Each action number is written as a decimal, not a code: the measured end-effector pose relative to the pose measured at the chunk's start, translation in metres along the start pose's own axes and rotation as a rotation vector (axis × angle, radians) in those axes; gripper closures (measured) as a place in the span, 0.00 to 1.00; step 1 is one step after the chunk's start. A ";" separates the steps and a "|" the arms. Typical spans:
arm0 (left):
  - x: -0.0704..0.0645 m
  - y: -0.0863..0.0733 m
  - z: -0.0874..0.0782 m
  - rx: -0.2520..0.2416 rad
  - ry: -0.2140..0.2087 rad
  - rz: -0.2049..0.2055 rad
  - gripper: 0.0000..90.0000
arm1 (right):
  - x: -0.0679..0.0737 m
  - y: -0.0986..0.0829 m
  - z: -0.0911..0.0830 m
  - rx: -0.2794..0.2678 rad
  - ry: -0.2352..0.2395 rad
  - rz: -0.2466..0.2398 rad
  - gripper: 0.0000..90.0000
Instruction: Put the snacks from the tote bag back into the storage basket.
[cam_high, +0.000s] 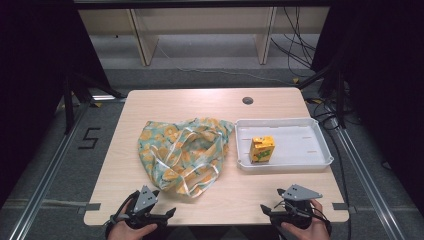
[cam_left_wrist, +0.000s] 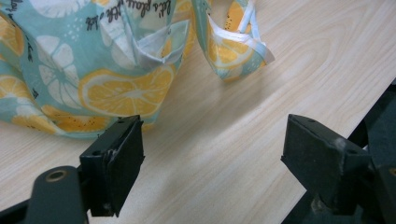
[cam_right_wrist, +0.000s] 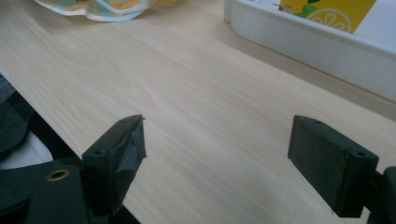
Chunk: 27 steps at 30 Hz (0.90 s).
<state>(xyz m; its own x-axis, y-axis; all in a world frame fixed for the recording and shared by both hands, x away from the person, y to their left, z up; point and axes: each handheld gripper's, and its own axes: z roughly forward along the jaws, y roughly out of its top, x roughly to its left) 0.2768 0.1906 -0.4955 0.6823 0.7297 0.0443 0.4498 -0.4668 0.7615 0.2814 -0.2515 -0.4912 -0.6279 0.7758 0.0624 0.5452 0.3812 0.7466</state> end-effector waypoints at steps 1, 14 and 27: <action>-0.001 0.000 -0.001 0.002 0.000 -0.011 0.22 | 0.000 -0.001 0.000 -0.014 -0.004 -0.002 0.22; -0.003 -0.002 0.001 -0.022 -0.006 -0.045 0.22 | 0.007 -0.013 -0.003 0.009 0.007 -0.031 0.23; -0.003 -0.001 0.001 -0.014 -0.008 -0.022 0.22 | 0.006 -0.014 0.000 0.061 0.044 -0.040 0.24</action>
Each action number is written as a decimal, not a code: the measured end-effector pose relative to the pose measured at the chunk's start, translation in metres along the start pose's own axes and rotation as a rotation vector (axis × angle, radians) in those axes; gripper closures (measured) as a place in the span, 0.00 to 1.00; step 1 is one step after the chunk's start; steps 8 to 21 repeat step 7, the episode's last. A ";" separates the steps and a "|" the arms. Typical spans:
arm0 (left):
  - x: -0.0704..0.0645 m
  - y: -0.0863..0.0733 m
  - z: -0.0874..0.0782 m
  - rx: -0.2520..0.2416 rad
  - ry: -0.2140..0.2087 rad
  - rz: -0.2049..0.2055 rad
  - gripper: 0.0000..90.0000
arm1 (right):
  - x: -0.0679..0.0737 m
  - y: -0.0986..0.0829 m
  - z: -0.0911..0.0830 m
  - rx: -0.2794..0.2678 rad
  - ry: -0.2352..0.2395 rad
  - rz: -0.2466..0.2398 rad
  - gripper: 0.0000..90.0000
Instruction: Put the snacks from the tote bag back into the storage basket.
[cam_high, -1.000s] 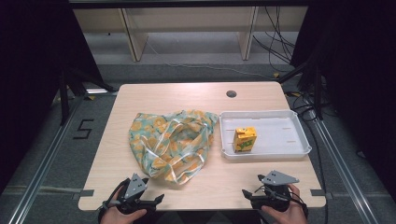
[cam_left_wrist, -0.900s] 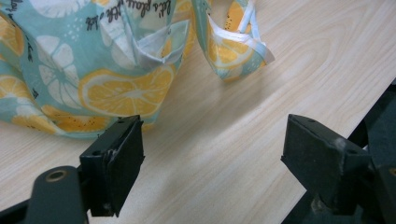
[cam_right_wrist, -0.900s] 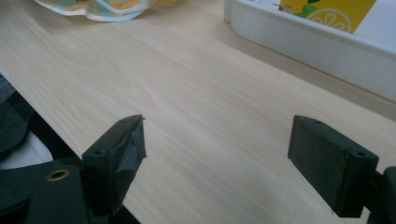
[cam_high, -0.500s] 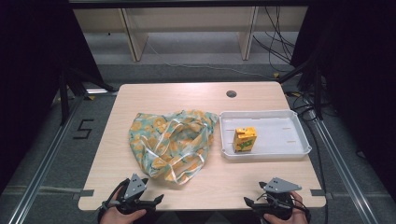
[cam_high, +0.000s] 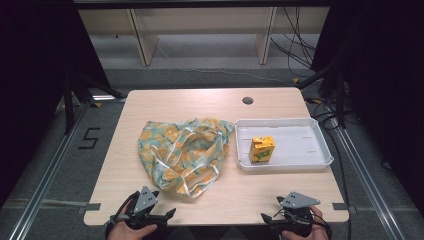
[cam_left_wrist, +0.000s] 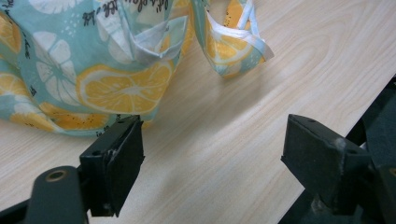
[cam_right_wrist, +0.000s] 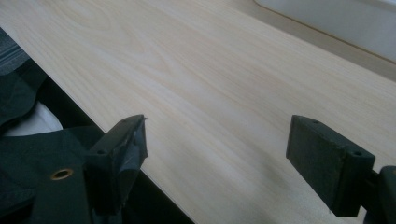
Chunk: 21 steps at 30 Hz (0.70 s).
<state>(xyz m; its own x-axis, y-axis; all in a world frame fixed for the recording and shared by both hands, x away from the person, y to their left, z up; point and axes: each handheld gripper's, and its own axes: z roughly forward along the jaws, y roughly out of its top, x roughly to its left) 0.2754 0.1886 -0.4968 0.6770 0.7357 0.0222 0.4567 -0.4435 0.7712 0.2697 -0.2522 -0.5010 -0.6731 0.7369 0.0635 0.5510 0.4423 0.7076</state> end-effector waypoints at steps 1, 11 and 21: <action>0.000 0.000 0.000 0.002 0.001 0.005 0.22 | 0.000 0.000 0.000 -0.005 -0.006 -0.004 0.24; 0.000 0.000 0.000 -0.001 0.003 0.006 0.22 | -0.001 0.000 -0.001 -0.015 -0.035 -0.009 0.23; 0.000 0.000 0.000 -0.001 0.003 0.006 0.22 | -0.001 0.000 -0.001 -0.015 -0.035 -0.009 0.23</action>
